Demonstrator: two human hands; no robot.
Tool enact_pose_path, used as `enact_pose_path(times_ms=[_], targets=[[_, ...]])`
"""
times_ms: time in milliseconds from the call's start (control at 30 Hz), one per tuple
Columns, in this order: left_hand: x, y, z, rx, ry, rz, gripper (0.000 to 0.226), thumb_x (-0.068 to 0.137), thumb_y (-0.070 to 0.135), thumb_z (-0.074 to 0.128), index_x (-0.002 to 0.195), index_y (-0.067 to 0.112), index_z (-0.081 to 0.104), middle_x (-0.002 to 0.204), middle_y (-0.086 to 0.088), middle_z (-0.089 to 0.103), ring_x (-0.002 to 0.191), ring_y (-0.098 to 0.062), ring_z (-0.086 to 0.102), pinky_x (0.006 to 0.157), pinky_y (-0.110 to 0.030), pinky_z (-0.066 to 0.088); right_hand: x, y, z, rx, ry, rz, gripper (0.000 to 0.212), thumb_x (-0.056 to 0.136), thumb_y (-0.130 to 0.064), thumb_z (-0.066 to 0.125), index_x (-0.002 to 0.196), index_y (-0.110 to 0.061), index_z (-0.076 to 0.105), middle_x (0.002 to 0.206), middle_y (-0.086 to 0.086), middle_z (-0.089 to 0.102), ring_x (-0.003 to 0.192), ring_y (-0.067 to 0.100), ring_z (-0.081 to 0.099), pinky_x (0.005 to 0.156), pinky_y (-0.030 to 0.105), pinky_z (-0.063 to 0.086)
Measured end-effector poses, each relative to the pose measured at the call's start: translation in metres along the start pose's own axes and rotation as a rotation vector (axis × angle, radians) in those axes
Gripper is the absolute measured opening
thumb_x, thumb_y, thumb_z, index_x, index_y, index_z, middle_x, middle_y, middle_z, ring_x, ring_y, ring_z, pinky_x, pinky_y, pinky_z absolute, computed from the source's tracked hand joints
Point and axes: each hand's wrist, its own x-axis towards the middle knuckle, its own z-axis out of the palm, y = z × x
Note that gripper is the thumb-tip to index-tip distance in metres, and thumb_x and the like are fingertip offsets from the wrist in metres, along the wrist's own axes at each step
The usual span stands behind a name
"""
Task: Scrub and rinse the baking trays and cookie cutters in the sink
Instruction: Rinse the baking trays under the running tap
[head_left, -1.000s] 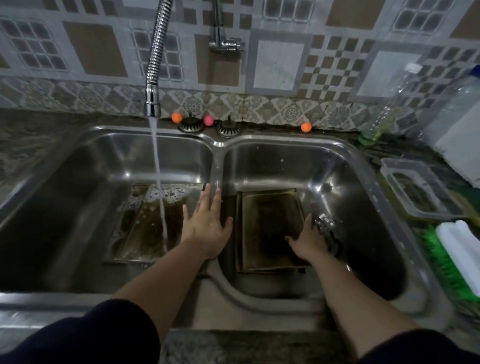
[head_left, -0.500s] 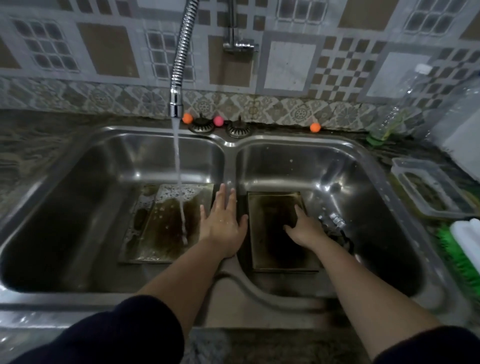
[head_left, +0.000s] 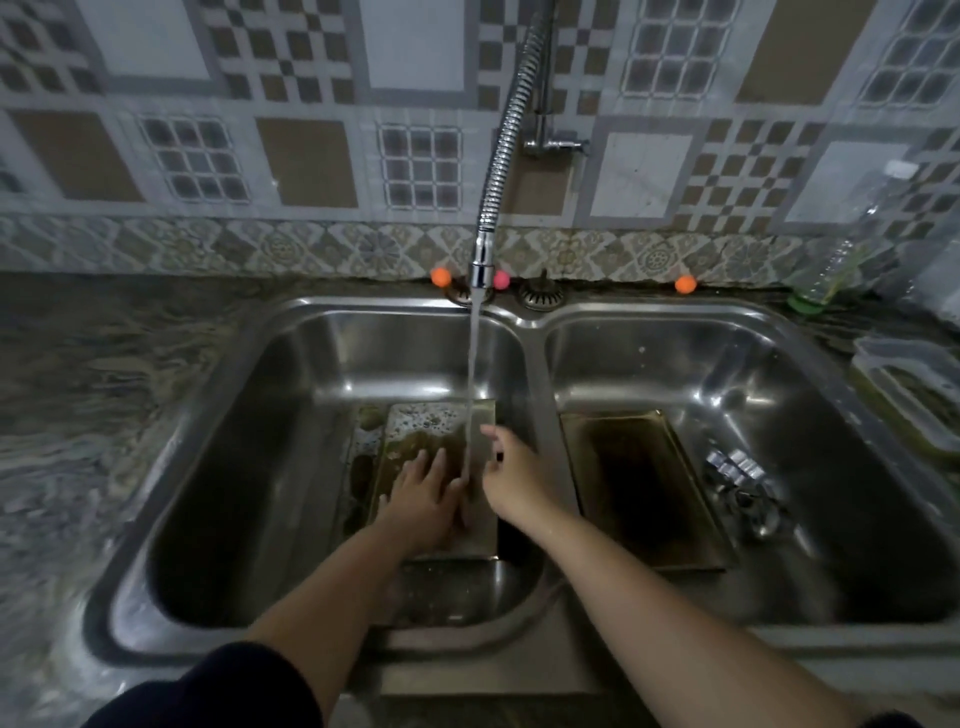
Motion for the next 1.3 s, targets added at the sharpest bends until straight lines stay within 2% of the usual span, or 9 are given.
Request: enact_pose_path(times_ms=[133,267,400,533,600,800,967,1100,1300], targets=[[0.013,-0.032,-0.005,0.029,-0.031,-0.129,0.061,0.099,0.051,0.027,0.151,0.035,0.001,0.160,-0.004,-0.011,0.146,-0.035,-0.004,0.118,-0.051,0.008,0.021,0.007,0.037,0.028,-0.124,0.352,0.068,0.097,-0.013,0.046,0.153,-0.029,0.010,0.157,0.009,0.019,0.139,0.030,0.033,0.109,0.039,0.037],[0.027,-0.044,-0.004,0.012,-0.063,-0.163,0.059,0.100,0.051,0.024,0.150,0.039,-0.002,0.159,-0.006,-0.018,0.146,-0.037,-0.003,0.118,-0.049,0.011,0.040,0.012,0.055,0.028,-0.085,0.421,0.079,0.095,-0.017,0.053,0.153,-0.034,0.002,0.157,0.011,0.013,0.138,0.032,0.032,0.104,0.038,0.041],[0.039,-0.050,0.006,0.082,-0.101,-0.144,0.055,0.100,0.051,0.019,0.149,0.045,-0.006,0.157,-0.004,-0.024,0.145,-0.038,-0.009,0.117,-0.052,0.011,0.052,0.012,0.065,0.046,0.027,0.386,0.071,0.096,-0.024,0.054,0.153,-0.032,0.013,0.150,0.013,0.026,0.132,0.032,0.041,0.094,0.036,0.044],[0.052,-0.055,0.018,0.209,-0.231,-0.137,0.053,0.098,0.047,0.015,0.147,0.048,-0.004,0.156,0.002,-0.028,0.141,-0.042,-0.022,0.111,-0.065,0.005,0.057,0.016,0.066,0.135,0.021,0.367,0.076,0.094,-0.018,0.059,0.151,-0.038,0.013,0.151,0.009,0.035,0.134,0.028,0.041,0.102,0.038,0.040],[0.049,-0.048,0.017,0.189,-0.268,-0.140,0.055,0.099,0.047,0.016,0.147,0.046,-0.012,0.154,0.000,-0.031,0.140,-0.042,-0.025,0.112,-0.062,0.000,0.056,0.014,0.065,0.171,0.031,0.351,0.078,0.093,-0.014,0.060,0.150,-0.042,0.014,0.151,0.008,0.037,0.135,0.026,0.041,0.105,0.038,0.038],[0.040,-0.032,0.003,0.017,-0.144,0.001,0.052,0.100,0.049,0.008,0.147,0.041,-0.015,0.157,0.003,-0.023,0.145,-0.020,-0.019,0.114,-0.056,-0.009,0.045,-0.001,0.051,0.108,0.099,0.191,0.081,0.091,-0.016,0.063,0.148,-0.046,0.014,0.148,0.007,0.042,0.133,0.021,0.044,0.099,0.025,0.038],[0.047,-0.014,-0.010,-0.020,0.052,0.180,0.051,0.100,0.048,0.006,0.148,0.041,-0.009,0.158,0.007,-0.018,0.145,-0.013,-0.019,0.112,-0.052,-0.017,0.025,-0.015,0.021,0.051,0.169,0.101,0.083,0.092,-0.018,0.062,0.148,-0.048,0.009,0.141,0.000,0.051,0.120,0.012,0.055,0.080,0.010,0.041],[0.057,-0.001,-0.025,-0.085,0.103,0.198,0.051,0.100,0.049,0.006,0.149,0.039,-0.006,0.159,0.008,-0.014,0.145,-0.012,-0.018,0.115,-0.049,-0.015,0.007,-0.028,0.004,-0.025,0.162,0.049,0.085,0.092,-0.018,0.062,0.148,-0.047,0.005,0.143,-0.003,0.048,0.112,0.007,0.057,0.084,0.020,0.046],[0.041,-0.009,-0.026,-0.155,0.063,0.175,0.052,0.100,0.050,0.010,0.150,0.041,-0.002,0.160,0.011,-0.011,0.146,-0.012,-0.014,0.115,-0.054,-0.004,-0.024,-0.036,-0.006,-0.135,0.134,0.053,0.090,0.090,-0.019,0.064,0.147,-0.053,0.002,0.152,-0.007,0.035,0.130,0.015,0.046,0.098,0.029,0.043]])
